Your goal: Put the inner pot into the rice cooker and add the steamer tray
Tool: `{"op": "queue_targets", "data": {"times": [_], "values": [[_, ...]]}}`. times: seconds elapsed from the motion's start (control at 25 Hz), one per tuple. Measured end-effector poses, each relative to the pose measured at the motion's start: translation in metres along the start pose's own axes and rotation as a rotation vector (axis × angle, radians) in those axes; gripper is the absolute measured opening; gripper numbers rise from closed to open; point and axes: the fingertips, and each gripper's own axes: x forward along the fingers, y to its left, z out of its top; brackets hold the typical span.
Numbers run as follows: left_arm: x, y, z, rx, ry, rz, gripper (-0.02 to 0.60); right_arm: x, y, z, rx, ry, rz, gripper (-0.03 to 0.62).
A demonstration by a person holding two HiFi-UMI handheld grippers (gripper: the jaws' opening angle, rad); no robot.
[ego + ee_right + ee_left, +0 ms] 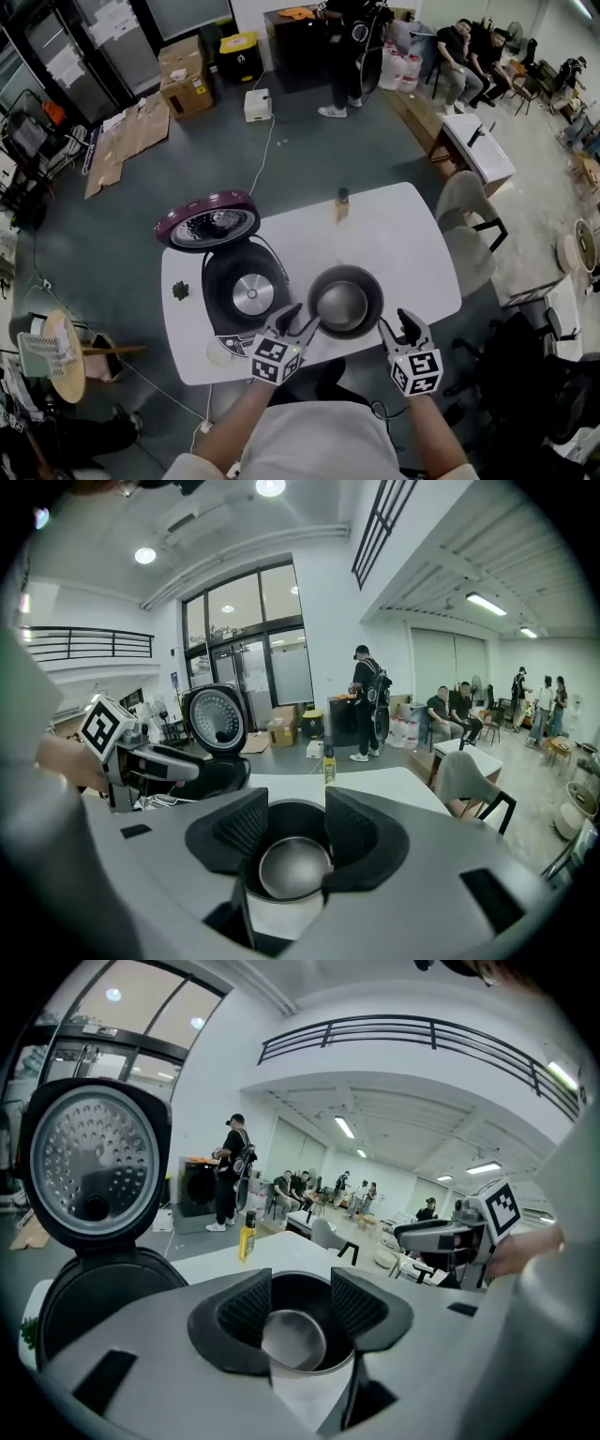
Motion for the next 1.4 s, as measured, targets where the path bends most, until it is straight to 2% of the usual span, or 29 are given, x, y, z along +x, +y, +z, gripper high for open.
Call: {"op": "queue_targets", "data": {"times": [0.32,0.48,0.72,0.84,1.08,1.32,1.4], "values": [[0.042,0.016,-0.043,-0.145,0.106,0.180,0.229,0.043,-0.028,-0.036,0.015,0.104,0.038,0.197],[0.058,0.023,-0.059,-0.197,0.142,0.213,0.245,0.061,-0.033,-0.051,0.019,0.151,0.044,0.198],[0.078,0.029,-0.089,-0.221,0.219,0.288,0.250,0.086,-0.047,-0.070,0.039,0.196,0.037,0.198],[0.088,0.030,-0.107,-0.259,0.254,0.324,0.255,0.096,-0.054,-0.086,0.033,0.232,0.043,0.198],[0.099,0.043,-0.136,-0.320,0.283,0.416,0.276,0.114,-0.064,-0.117,0.029,0.304,0.048,0.201],[0.112,0.054,-0.157,-0.409,0.309,0.425,0.268,0.138,-0.067,-0.138,0.047,0.348,0.063,0.199],[0.116,0.059,-0.160,-0.417,0.296,0.429,0.215,0.146,-0.068,-0.142,0.050,0.354,0.071,0.189]]}}
